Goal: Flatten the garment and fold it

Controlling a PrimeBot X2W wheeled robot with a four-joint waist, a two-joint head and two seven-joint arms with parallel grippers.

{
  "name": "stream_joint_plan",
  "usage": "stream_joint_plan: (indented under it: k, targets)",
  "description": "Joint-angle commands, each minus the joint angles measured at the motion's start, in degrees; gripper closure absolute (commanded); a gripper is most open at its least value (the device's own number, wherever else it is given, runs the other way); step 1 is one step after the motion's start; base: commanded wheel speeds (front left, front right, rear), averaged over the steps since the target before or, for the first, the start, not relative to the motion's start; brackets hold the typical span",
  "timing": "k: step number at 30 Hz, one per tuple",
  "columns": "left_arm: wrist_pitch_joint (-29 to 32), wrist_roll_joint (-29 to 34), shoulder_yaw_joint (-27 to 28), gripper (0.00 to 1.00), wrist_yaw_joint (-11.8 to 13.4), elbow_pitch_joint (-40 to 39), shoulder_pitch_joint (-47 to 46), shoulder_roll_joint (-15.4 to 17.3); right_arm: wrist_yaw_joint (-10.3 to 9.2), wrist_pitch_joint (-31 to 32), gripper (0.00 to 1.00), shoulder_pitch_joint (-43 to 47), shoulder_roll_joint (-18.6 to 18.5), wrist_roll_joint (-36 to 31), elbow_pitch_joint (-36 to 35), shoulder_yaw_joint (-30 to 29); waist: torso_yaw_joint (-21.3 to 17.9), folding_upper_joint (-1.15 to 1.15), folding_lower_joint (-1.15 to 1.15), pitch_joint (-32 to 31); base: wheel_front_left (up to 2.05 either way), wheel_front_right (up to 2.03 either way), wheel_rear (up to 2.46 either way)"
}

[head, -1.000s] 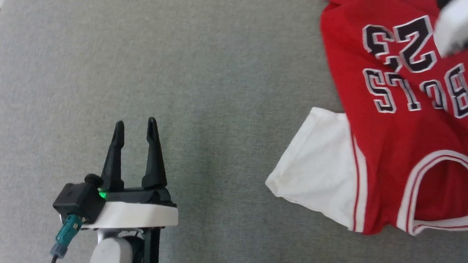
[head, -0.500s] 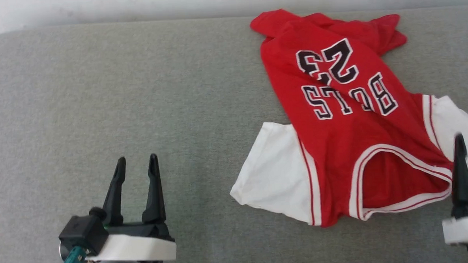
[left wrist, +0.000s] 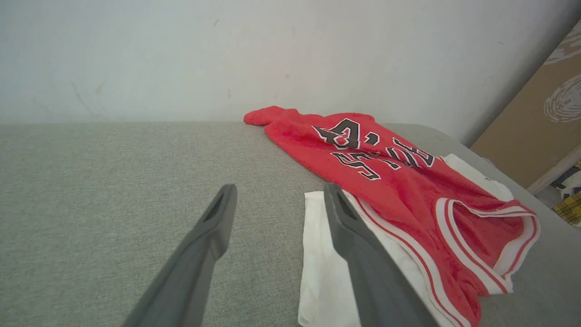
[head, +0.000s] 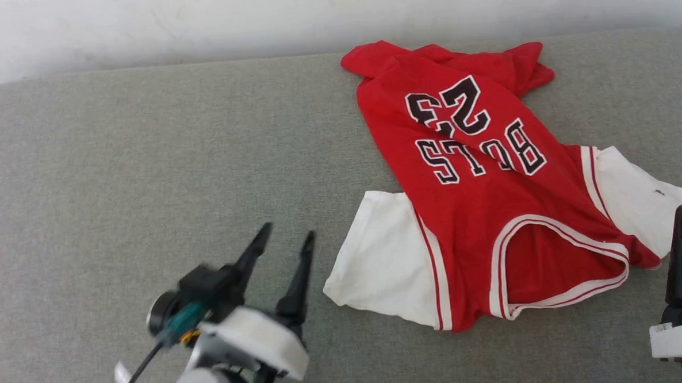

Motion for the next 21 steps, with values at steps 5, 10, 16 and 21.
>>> stream_joint_plan:
  k: [5, 10, 16, 21]
  targets:
    - [14.3, -0.9, -7.6, 0.00, -1.2, 1.4, -7.3, 3.5, -0.04, -0.4, 0.00, -1.1, 0.1, 0.2, 0.0, 1.6, 1.1, 0.00, 0.01, 1.3, 0.00, 0.00, 0.00]
    - [24.9, -1.9, -12.4, 0.00, -1.4, 3.2, -11.5, 5.8, -0.04, -0.4, 0.00, -1.7, 0.1, 0.8, 0.3, 2.6, 1.0, 0.00, 0.01, 3.0, 0.00, 0.00, 0.00]
    - [30.8, -3.9, -15.5, 0.00, -1.5, 6.7, -14.8, 6.0, -0.04, -0.4, 0.00, -2.6, 0.1, 1.3, 0.9, 4.1, -0.2, 0.00, 0.01, 5.3, 0.00, 0.00, 0.00]
    - [37.7, -2.9, -16.3, 0.00, 0.5, 10.9, -16.5, 6.4, -0.04, -0.5, 0.00, -3.5, 0.1, 2.0, 1.3, 5.0, -1.6, 0.00, 0.01, 7.0, 0.00, 0.00, 0.00]
